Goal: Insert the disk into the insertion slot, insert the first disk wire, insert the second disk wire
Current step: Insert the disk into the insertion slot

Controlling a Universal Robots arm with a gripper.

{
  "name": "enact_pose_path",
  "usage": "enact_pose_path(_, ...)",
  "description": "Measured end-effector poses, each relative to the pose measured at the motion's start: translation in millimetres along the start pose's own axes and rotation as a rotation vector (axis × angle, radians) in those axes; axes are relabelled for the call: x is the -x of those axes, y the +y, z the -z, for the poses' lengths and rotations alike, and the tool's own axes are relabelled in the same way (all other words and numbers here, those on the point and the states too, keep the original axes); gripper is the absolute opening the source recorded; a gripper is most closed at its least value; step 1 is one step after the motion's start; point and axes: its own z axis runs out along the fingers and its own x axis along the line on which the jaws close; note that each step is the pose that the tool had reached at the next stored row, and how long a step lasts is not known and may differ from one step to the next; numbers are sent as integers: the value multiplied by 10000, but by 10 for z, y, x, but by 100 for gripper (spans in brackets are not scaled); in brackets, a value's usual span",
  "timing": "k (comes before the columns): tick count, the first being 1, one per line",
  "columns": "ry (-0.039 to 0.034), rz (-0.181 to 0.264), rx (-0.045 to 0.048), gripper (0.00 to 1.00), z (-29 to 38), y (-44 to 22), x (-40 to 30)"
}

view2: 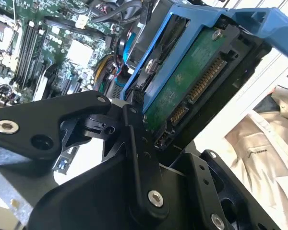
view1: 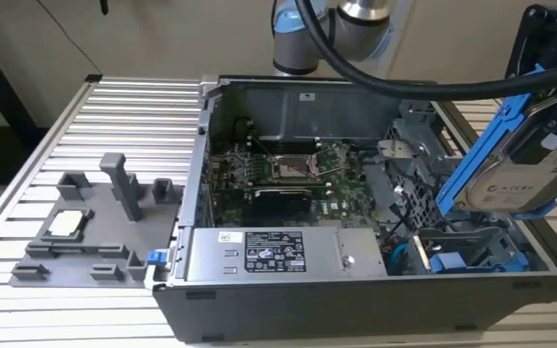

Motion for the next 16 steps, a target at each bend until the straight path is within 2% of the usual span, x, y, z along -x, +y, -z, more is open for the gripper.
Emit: enact_pose_path(16, 0, 0, 0, 33, -158, -7, -6)
